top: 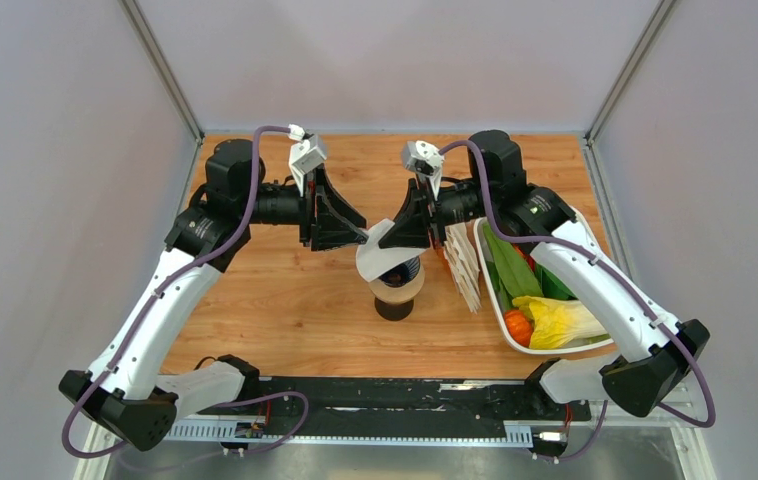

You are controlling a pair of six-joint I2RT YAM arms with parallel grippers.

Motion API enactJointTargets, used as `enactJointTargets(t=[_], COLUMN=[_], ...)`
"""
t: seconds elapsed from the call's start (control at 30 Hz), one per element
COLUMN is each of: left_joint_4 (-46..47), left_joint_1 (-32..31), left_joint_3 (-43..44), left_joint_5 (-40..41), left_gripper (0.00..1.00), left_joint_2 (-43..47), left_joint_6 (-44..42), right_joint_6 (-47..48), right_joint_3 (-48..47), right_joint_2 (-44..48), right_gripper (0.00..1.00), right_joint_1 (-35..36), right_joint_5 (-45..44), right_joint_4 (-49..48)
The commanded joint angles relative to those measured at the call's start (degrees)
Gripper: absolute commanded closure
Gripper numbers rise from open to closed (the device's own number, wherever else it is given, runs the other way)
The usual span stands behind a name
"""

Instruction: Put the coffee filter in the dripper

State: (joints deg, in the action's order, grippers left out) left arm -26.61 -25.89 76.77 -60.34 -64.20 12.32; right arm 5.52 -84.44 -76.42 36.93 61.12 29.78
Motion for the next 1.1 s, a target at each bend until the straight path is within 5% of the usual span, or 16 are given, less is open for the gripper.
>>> enactJointTargets(t=[0.0,0.3,0.67,1.07], left_joint_4=[-2.69,-5.1,-3.55,19.82], left_joint_1=[-0.26,-1.84,-2.03,-1.93], left_joint_3=[3.25,3.44,-1.47,-13.82], left_joint_5=[2.48,1.74,2.77,-0.87], left_gripper=[0.44,0.55,0.48,0.47], left_joint_2=[-0.18,-1.37,-0.08,5.16], left_joint_6=[-4.67,-7.84,-9.18,5.52], right_joint_6=[0.81,1.25,0.97,-2.77], right_joint_3=[0.13,-1.88,-2.41,-2.61], right_joint_2=[0.59,-0.89,0.03,1.19], right_gripper=[1.0,1.0,1.0,1.0], right_joint_1=[-0.41,-0.36,-0.37,-0.37], right_joint_5=[0.81,2.84,5.0,2.27], right_joint_4=[-0.19,-0.31,-0.4,-6.3])
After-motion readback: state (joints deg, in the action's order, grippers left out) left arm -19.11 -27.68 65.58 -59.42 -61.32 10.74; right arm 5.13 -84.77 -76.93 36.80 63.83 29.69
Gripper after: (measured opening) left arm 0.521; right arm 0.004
